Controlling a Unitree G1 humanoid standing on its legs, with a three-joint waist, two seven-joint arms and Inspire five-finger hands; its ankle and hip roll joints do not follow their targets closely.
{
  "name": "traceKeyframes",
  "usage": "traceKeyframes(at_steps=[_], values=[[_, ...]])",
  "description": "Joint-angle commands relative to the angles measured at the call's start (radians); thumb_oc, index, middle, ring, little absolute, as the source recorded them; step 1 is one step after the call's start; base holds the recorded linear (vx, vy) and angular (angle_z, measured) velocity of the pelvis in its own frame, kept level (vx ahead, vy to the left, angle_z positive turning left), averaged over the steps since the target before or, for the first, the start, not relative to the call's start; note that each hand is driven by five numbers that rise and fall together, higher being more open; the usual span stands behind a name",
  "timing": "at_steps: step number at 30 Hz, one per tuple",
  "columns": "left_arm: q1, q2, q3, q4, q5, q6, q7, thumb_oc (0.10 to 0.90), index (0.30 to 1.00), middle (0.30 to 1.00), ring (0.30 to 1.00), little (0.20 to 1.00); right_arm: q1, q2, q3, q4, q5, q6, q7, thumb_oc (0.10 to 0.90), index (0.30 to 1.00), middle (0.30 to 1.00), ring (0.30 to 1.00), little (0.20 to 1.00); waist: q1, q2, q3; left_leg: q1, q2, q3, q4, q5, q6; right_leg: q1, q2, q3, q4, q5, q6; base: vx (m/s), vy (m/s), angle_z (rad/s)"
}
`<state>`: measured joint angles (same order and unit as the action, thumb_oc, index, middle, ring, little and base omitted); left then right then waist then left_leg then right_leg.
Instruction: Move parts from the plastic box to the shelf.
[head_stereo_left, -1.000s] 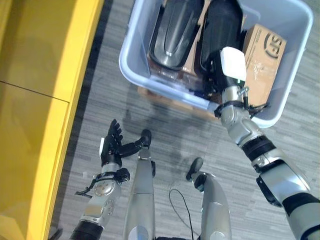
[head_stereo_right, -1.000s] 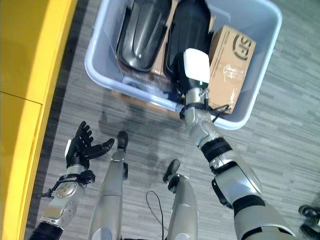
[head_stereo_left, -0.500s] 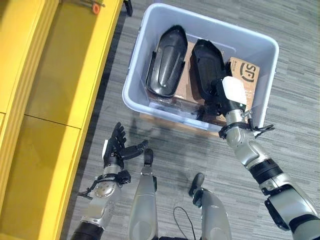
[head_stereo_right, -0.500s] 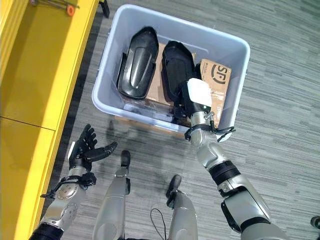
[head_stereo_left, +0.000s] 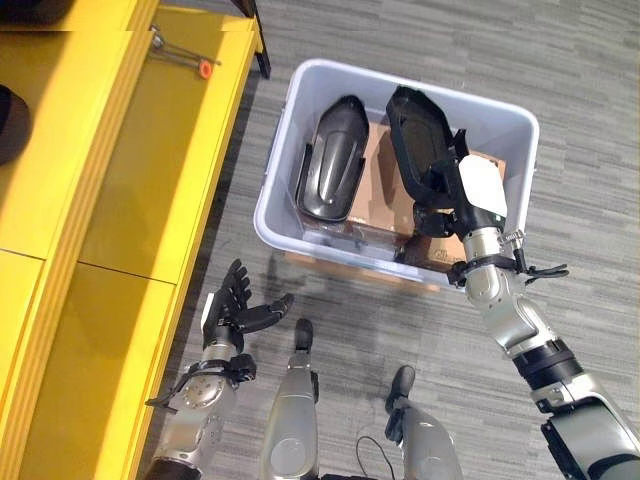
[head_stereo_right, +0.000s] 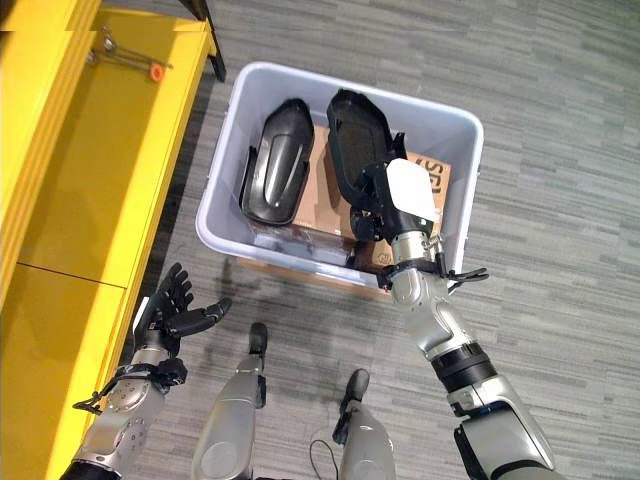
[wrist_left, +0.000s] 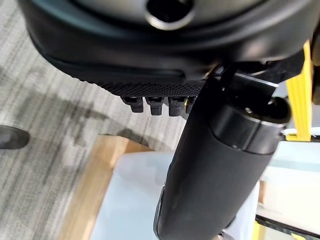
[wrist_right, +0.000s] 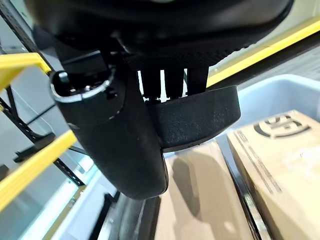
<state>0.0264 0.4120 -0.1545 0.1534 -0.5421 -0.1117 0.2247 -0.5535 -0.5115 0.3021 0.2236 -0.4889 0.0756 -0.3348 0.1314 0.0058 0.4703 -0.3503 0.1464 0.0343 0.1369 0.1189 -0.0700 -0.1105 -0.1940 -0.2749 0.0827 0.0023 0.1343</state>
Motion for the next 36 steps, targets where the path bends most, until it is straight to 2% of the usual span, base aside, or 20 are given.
traceKeyframes(at_steps=[1,7,17,22,24,26,30,32,34,35,36], values=[[0.050,0.008,-0.017,-0.038,0.040,-0.064,-0.031,0.900,1.000,1.000,1.000,1.000,0.013,-0.039,-0.077,-0.105,-0.071,-0.100,-0.059,0.400,0.300,0.300,0.300,0.300,-0.029,-0.033,-0.225,-0.033,0.068,-0.014,-0.052,0.042,-0.052,0.074,-0.058,-0.012,-0.002,-0.047,0.065,0.04,0.017,-0.07],[0.070,0.002,0.016,-0.033,0.056,-0.060,-0.026,0.900,1.000,1.000,1.000,1.000,0.045,-0.076,-0.108,-0.195,-0.126,-0.119,-0.053,0.400,0.300,0.300,0.300,0.300,-0.053,-0.030,-0.275,0.054,0.081,0.035,-0.145,0.076,-0.063,0.100,-0.076,-0.004,-0.011,-0.037,0.081,0.03,0.020,-0.12],[0.090,-0.027,0.059,-0.026,0.060,-0.059,-0.033,0.900,1.000,1.000,1.000,1.000,0.105,-0.117,-0.164,-0.225,-0.092,-0.134,-0.027,0.400,0.300,0.300,0.300,0.300,-0.075,-0.035,-0.336,0.139,0.108,0.077,-0.102,0.031,-0.063,0.176,-0.081,0.043,-0.018,-0.067,0.078,0.02,-0.020,-0.16],[0.093,-0.021,0.074,-0.026,0.059,-0.057,-0.029,0.900,1.000,1.000,1.000,1.000,0.134,-0.135,-0.192,-0.243,-0.088,-0.143,-0.032,0.400,0.300,0.300,0.300,0.300,-0.084,-0.022,-0.319,0.130,0.146,0.055,-0.021,0.019,-0.073,0.167,-0.037,0.069,0.074,-0.145,0.033,-0.02,-0.093,-0.05],[0.094,-0.020,0.074,-0.029,0.059,-0.058,-0.032,0.900,1.000,1.000,1.000,1.000,0.134,-0.139,-0.193,-0.241,-0.086,-0.145,-0.031,0.400,0.300,0.300,0.300,0.300,-0.086,-0.017,-0.313,0.126,0.154,0.047,-0.007,0.017,-0.076,0.163,-0.026,0.072,0.088,-0.158,0.024,-0.04,-0.080,-0.03],[0.105,-0.019,0.079,-0.035,0.059,-0.055,-0.033,0.900,1.000,1.000,1.000,1.000,0.120,-0.147,-0.185,-0.239,-0.080,-0.151,-0.031,0.400,0.300,0.300,0.300,0.300,-0.087,-0.004,-0.300,0.130,0.176,0.039,0.005,0.025,-0.080,0.149,0.001,0.076,0.132,-0.185,0.005,-0.09,-0.117,-0.04],[0.114,-0.023,0.100,-0.045,0.037,-0.064,-0.018,0.900,1.000,1.000,1.000,1.000,0.065,-0.163,-0.139,-0.230,-0.053,-0.170,-0.025,0.400,0.300,0.300,0.300,0.300,-0.078,0.015,-0.254,0.131,0.249,0.024,0.023,0.082,-0.091,0.057,0.085,0.094,0.297,-0.260,-0.056,-0.15,-0.223,-0.14],[0.125,-0.039,0.103,-0.042,0.025,-0.065,-0.011,0.900,1.000,1.000,1.000,1.000,0.042,-0.172,-0.121,-0.225,-0.038,-0.171,-0.019,0.400,0.300,0.300,0.300,0.300,-0.070,0.019,-0.239,0.125,0.274,0.010,0.023,0.121,-0.096,0.048,0.116,0.076,0.327,-0.281,-0.078,-0.11,-0.267,0.00],[0.143,-0.059,0.112,-0.041,0.012,-0.067,-0.003,0.900,1.000,1.000,1.000,1.000,0.010,-0.177,-0.101,-0.226,-0.022,-0.175,-0.021,0.400,0.300,0.300,0.300,0.300,-0.057,0.031,-0.218,0.121,0.299,-0.010,0.003,0.195,-0.111,0.034,0.150,0.064,0.333,-0.281,-0.099,-0.11,-0.244,-0.01],[0.143,-0.060,0.112,-0.041,0.012,-0.067,-0.003,0.900,1.000,1.000,1.000,1.000,0.010,-0.178,-0.100,-0.226,-0.022,-0.175,-0.021,0.400,0.300,0.300,0.300,0.300,-0.058,0.032,-0.218,0.121,0.299,-0.011,0.001,0.196,-0.111,0.034,0.151,0.063,0.333,-0.281,-0.099,-0.17,-0.223,-0.02],[0.164,-0.083,0.112,-0.035,-0.001,-0.066,-0.004,0.900,1.000,1.000,1.000,1.000,-0.019,-0.184,-0.084,-0.228,-0.014,-0.180,-0.024,0.400,0.300,0.300,0.300,0.300,-0.034,0.050,-0.197,0.107,0.301,-0.021,-0.037,0.279,-0.127,0.021,0.163,0.047,0.315,-0.274,-0.107,-0.12,-0.132,-0.01]])
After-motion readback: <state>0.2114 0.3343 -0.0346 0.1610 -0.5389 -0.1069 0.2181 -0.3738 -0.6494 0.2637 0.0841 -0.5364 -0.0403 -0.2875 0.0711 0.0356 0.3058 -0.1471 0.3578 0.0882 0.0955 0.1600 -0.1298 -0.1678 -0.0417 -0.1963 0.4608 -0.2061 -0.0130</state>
